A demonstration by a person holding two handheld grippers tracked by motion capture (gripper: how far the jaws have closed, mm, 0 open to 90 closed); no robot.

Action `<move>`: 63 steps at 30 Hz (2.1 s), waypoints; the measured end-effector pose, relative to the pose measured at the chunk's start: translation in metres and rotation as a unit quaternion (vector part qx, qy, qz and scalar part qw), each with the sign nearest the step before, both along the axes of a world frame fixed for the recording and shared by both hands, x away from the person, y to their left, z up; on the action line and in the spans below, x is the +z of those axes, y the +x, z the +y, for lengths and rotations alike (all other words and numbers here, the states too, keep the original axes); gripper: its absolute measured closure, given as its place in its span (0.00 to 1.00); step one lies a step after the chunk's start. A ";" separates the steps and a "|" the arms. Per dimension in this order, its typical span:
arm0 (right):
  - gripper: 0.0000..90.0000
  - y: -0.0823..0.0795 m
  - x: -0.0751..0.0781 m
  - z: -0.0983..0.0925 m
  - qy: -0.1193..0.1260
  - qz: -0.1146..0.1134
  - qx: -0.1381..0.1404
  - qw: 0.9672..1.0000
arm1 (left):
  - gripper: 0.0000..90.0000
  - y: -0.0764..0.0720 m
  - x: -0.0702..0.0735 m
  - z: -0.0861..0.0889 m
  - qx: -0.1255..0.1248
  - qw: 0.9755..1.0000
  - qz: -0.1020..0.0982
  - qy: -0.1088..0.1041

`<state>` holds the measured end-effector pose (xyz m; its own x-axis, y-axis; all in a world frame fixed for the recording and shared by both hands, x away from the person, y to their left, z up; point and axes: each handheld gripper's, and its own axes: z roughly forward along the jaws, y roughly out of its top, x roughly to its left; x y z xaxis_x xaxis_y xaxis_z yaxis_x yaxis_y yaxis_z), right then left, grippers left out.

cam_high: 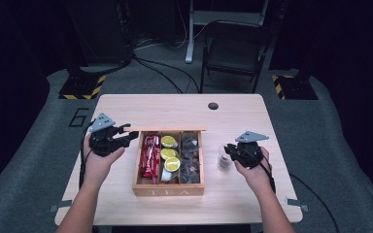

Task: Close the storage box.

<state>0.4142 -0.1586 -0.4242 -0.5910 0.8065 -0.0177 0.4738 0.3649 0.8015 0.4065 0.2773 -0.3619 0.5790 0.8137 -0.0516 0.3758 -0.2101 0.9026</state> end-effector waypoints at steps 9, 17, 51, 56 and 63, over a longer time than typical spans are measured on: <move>0.77 -0.011 0.018 0.016 0.016 -0.031 0.024 0.999 | 0.62 -0.001 0.001 0.000 -0.001 1.000 -0.002 0.001; 0.71 -0.021 0.038 0.032 0.040 -0.048 0.050 0.997 | 0.62 -0.007 0.005 0.001 -0.003 1.000 -0.010 -0.002; 0.57 -0.009 0.084 0.076 0.034 -0.094 0.075 0.992 | 0.63 -0.017 0.012 0.001 -0.003 1.000 -0.015 -0.002; 0.57 -0.008 0.084 0.076 0.032 -0.092 0.077 0.992 | 0.63 -0.018 0.012 0.001 -0.002 1.000 -0.012 -0.001; 0.57 -0.008 0.084 0.076 0.036 -0.083 0.078 0.993 | 0.62 -0.020 0.013 -0.002 0.003 1.000 -0.013 0.006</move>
<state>0.4063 -0.0824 -0.3405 -0.7020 0.7087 -0.0705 0.2763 0.3622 0.8902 0.3865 0.2757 -0.3490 0.5748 0.8179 -0.0263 0.3533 -0.2191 0.9095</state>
